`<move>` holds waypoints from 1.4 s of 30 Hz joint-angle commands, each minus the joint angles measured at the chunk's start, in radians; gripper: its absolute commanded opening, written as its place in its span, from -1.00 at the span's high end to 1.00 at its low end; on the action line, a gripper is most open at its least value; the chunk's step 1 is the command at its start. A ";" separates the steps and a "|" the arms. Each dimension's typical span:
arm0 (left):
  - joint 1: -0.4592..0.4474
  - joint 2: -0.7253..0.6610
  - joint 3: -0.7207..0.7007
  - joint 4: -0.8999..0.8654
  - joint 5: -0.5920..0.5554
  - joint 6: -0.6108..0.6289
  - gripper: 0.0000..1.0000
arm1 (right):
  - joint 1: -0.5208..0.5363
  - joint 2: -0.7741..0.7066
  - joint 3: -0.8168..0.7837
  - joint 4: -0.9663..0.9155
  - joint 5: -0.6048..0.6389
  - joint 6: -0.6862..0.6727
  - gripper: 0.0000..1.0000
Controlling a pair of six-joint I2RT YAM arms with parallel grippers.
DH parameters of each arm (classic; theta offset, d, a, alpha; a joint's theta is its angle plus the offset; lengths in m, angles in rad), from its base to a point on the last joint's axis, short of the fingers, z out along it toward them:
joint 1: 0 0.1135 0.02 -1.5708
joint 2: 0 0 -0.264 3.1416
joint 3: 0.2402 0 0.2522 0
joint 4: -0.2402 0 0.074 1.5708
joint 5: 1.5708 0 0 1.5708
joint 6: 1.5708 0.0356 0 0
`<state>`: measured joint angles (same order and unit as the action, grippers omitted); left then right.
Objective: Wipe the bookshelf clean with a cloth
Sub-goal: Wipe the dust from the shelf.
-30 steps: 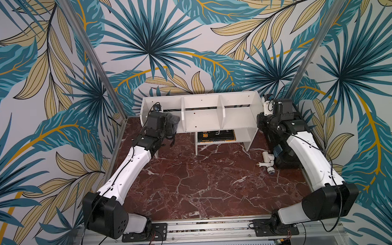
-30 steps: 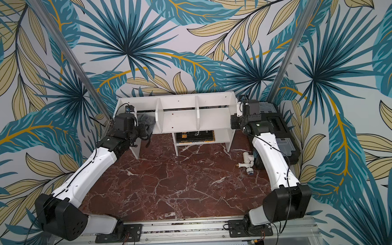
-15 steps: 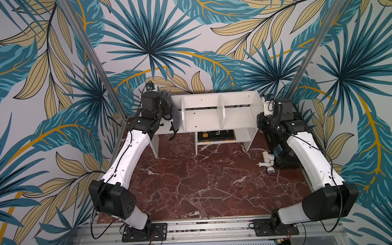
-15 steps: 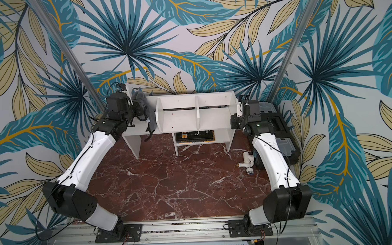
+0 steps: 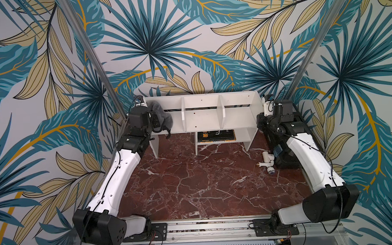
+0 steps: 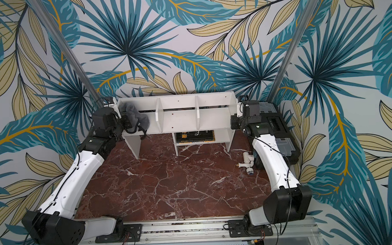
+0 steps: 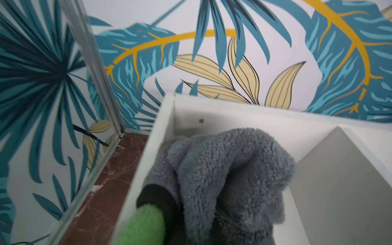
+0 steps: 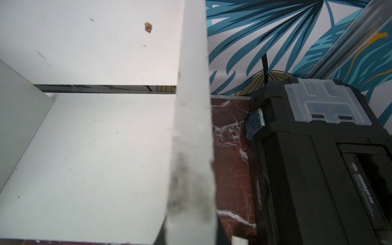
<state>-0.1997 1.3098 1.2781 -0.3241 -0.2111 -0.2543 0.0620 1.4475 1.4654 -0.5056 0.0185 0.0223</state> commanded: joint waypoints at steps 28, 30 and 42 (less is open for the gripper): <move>-0.076 0.289 0.073 0.002 0.018 -0.017 0.10 | 0.041 -0.031 -0.029 0.042 -0.256 0.142 1.00; -0.076 0.282 0.066 -0.006 0.019 0.001 0.51 | 0.041 -0.035 -0.031 0.046 -0.258 0.142 1.00; -0.027 0.131 0.233 -0.077 -0.102 0.121 1.00 | 0.042 -0.048 -0.038 0.062 -0.261 0.149 1.00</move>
<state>-0.2523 1.4574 1.3914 -0.3714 -0.2737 -0.1860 0.0635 1.4345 1.4433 -0.4793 0.0177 0.0223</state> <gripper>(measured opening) 0.099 0.145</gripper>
